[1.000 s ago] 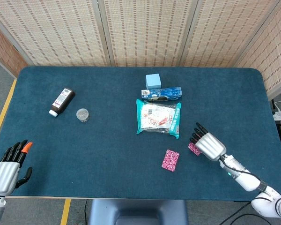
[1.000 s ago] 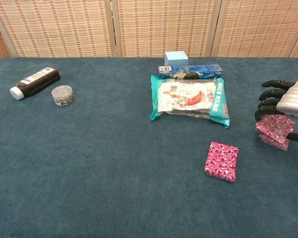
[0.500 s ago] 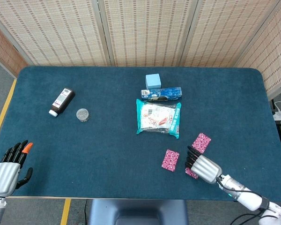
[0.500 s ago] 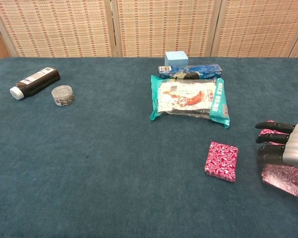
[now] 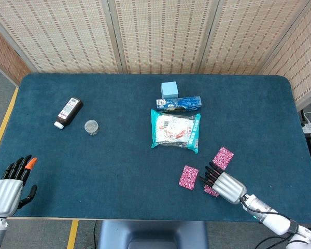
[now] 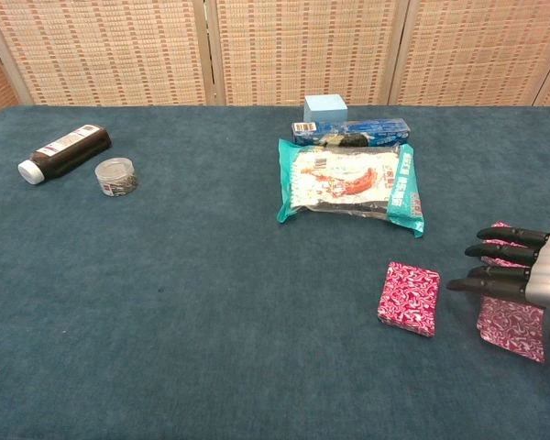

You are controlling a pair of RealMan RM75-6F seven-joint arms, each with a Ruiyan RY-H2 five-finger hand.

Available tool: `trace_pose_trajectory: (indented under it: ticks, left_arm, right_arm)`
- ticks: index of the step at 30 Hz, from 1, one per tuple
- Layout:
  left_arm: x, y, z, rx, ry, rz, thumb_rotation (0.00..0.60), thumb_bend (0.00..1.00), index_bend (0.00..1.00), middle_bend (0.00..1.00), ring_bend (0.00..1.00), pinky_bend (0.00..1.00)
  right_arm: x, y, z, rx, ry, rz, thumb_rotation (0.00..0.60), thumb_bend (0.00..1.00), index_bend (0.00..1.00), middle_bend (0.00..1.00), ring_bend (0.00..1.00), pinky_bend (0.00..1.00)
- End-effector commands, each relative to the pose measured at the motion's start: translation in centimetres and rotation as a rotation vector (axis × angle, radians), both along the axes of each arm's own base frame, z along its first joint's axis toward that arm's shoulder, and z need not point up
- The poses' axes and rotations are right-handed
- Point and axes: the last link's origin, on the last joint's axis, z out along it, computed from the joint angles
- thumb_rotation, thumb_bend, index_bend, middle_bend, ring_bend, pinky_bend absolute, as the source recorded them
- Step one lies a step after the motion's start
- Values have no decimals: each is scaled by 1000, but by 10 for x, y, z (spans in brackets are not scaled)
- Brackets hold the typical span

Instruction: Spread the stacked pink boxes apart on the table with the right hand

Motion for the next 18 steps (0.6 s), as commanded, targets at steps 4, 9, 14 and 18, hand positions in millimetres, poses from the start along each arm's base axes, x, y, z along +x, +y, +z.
trace_pose_trajectory:
  ticks: [4, 9, 14, 18]
  left_arm:
    - [1, -1, 1, 4, -3, -1, 600, 457, 0, 0, 0, 128]
    - [0, -2, 3, 13, -10, -4, 600, 457, 0, 0, 0, 128]
    - [2, 0, 3, 50, -24, -71, 600, 456, 0, 0, 0, 129]
    - [1, 1, 3, 65, -25, -100, 600, 458, 0, 0, 0, 125]
  right_arm:
    - [3, 6, 11, -40, -41, -3, 600, 251, 0, 152, 42, 0]
    - [14, 18, 51, -246, -279, -117, 600, 249, 0, 78, 0, 0]
    - [9, 45, 103, -545, -583, -307, 600, 248, 0, 0, 0, 0]
    - [-2, 65, 120, -668, -670, -350, 600, 248, 0, 0, 0, 0]
